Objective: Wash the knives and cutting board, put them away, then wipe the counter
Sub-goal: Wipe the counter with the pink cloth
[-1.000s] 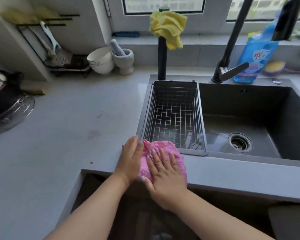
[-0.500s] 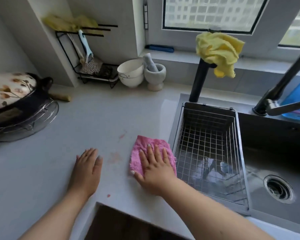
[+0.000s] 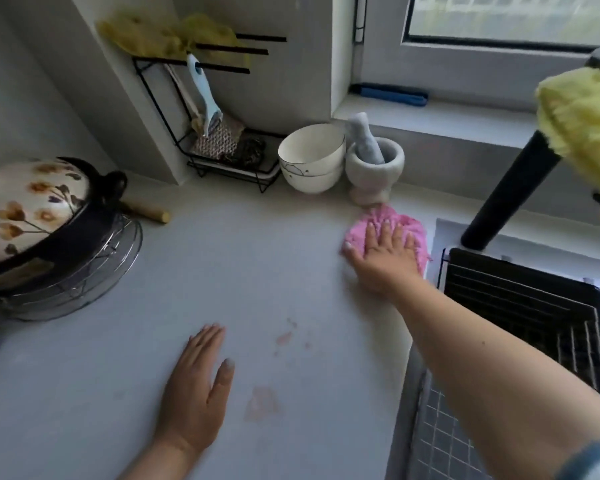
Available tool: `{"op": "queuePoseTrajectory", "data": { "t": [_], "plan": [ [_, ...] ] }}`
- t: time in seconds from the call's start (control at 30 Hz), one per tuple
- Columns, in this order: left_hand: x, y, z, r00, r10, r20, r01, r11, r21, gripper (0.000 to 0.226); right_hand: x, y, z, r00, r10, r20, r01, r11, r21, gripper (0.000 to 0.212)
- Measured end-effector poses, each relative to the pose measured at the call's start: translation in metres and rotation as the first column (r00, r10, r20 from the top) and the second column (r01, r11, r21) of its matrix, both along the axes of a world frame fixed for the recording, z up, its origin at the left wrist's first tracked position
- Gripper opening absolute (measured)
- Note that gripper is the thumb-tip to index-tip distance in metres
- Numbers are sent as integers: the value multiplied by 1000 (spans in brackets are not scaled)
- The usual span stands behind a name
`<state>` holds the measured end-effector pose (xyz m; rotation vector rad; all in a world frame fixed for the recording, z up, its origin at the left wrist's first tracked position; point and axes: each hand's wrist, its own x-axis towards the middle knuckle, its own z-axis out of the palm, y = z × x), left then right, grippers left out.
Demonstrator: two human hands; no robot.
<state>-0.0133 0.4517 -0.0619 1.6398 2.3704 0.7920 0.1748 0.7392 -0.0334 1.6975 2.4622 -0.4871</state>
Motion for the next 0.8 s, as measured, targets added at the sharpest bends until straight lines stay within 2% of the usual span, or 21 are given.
{"op": "queuePoseTrajectory", "data": {
  "t": [0.17,0.3,0.37,0.43,0.5,0.53,0.6,0.7,0.8],
  "plan": [
    [-3,0,0,1000,10,24,-11,999,45,74,-64,-50,1,928,361,-89,-364,931,-15,64],
    [-1,-2,0,994,42,97,-51,994,99,76,-64,-113,4,824,537,-179,-549,835,-26,55],
    [-2,-3,1,991,48,126,-64,989,131,79,-46,-145,6,757,610,-235,-637,769,-55,61],
    [-2,-3,6,974,57,220,-96,981,169,75,-16,-168,8,714,649,-261,-685,725,-74,72],
    [2,-10,14,937,69,344,-148,967,209,68,16,-168,9,761,596,-256,-631,773,-75,74],
    [5,-17,18,927,68,369,-165,957,238,66,29,-162,10,812,533,-237,-562,823,-77,67],
    [11,-40,22,936,64,347,-173,941,291,64,40,-151,9,904,392,-172,-408,911,-67,60],
    [15,-81,22,947,109,302,-209,925,319,68,15,-153,3,963,267,-43,-268,963,-32,80],
    [13,-116,25,930,199,310,-301,896,327,65,-34,-159,1,977,212,-5,-212,977,-6,61]
  ]
}}
